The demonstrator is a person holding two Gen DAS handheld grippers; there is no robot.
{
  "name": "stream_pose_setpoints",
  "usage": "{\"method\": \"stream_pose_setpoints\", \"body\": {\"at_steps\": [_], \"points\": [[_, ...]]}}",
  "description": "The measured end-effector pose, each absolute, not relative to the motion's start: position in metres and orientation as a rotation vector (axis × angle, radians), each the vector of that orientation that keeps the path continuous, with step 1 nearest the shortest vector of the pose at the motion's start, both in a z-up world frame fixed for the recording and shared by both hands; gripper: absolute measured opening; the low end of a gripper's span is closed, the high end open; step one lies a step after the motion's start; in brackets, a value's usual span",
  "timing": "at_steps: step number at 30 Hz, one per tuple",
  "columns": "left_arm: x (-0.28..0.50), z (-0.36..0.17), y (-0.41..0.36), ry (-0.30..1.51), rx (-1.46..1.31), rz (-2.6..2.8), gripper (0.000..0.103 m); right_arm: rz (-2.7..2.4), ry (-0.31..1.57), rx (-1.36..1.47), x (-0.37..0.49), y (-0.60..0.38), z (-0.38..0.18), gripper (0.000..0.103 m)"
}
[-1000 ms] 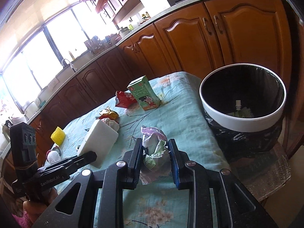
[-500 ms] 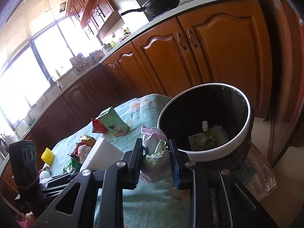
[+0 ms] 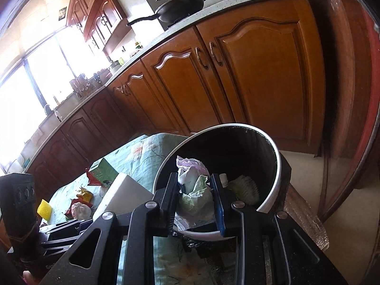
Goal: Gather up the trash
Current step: 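Carry the foam block and bag over the black bin and open both tools, then move both open tools back over the table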
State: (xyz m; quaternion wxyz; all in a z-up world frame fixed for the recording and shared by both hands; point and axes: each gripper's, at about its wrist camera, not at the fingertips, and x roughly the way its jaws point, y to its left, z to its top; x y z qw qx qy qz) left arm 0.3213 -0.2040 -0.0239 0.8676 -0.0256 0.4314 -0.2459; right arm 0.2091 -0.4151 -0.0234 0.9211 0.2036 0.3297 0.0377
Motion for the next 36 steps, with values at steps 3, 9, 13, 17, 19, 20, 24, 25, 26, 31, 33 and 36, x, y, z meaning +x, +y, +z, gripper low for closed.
{"method": "stream_pose_setpoints", "body": {"at_steps": [3, 9, 13, 17, 19, 20, 24, 25, 26, 31, 33, 36], "points": [[0.337, -0.026, -0.218, 0.906, -0.039, -0.516, 0.027, 0.07, 0.682, 0.427, 0.217, -0.423, -0.024, 0.027], [0.358, -0.034, -0.239, 0.92, -0.02, -0.515, 0.027, 0.063, 0.692, 0.418, 0.229, -0.431, -0.026, 0.028], [0.368, -0.04, -0.248, 0.924, -0.01, -0.513, 0.028, 0.062, 0.711, 0.412, 0.239, -0.434, -0.032, 0.03], [0.373, -0.046, -0.251, 0.933, -0.025, -0.507, 0.038, 0.055, 0.725, 0.41, 0.245, -0.437, -0.038, 0.038], [0.372, -0.047, -0.25, 0.931, -0.03, -0.503, 0.048, 0.05, 0.723, 0.407, 0.245, -0.438, -0.04, 0.053], [0.371, -0.047, -0.249, 0.925, -0.033, -0.498, 0.056, 0.048, 0.721, 0.406, 0.245, -0.438, -0.04, 0.056], [0.361, -0.044, -0.24, 0.908, -0.048, -0.493, 0.06, 0.054, 0.705, 0.42, 0.241, -0.441, -0.037, 0.063], [0.358, -0.045, -0.237, 0.907, -0.052, -0.492, 0.062, 0.056, 0.702, 0.422, 0.24, -0.44, -0.036, 0.065], [0.354, -0.045, -0.233, 0.905, -0.056, -0.489, 0.063, 0.057, 0.697, 0.427, 0.237, -0.44, -0.035, 0.065], [0.332, -0.049, -0.211, 0.893, -0.066, -0.463, 0.066, 0.064, 0.68, 0.452, 0.224, -0.435, -0.033, 0.078], [0.322, -0.053, -0.203, 0.901, -0.066, -0.456, 0.066, 0.071, 0.68, 0.464, 0.217, -0.428, -0.035, 0.081], [0.307, -0.053, -0.188, 0.899, -0.063, -0.444, 0.066, 0.095, 0.692, 0.472, 0.207, -0.413, -0.039, 0.082]]}}
